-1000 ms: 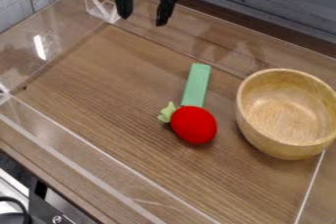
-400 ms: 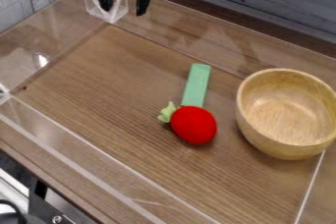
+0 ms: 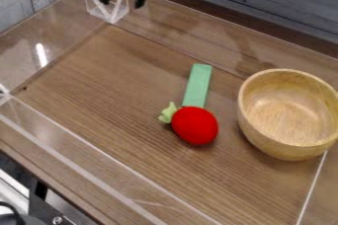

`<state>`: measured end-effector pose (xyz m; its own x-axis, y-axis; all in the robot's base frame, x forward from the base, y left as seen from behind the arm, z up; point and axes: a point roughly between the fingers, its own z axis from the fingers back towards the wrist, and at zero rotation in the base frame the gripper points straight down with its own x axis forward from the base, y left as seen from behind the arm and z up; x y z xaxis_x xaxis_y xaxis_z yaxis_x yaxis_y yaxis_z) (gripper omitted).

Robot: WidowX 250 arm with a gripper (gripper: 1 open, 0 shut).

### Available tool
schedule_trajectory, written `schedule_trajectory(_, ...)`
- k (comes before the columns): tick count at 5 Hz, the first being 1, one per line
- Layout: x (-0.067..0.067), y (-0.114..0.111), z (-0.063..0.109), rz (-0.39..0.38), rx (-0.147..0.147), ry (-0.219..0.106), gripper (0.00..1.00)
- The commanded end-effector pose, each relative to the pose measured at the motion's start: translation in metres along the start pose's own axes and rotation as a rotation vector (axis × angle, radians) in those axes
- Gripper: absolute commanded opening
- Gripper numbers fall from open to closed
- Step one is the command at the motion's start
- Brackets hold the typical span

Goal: Move the red object to the right side of the table

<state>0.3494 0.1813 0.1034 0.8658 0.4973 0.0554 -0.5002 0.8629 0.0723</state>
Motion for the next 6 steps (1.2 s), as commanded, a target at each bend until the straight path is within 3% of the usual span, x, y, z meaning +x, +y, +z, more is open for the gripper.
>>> schedule_trajectory(1, 0.009, 0.015, 0.024, -0.013, 0.012, -0.077, 1.0)
schedule_trajectory(3, 0.003, -0.011, 0.036, 0.004, -0.005, -0.081, 1.0)
schedule_trajectory(5, -0.008, -0.019, 0.045, -0.099, -0.031, -0.093, 1.0)
schedule_trajectory(6, -0.019, -0.021, 0.044, -0.066, -0.037, -0.093, 1.0)
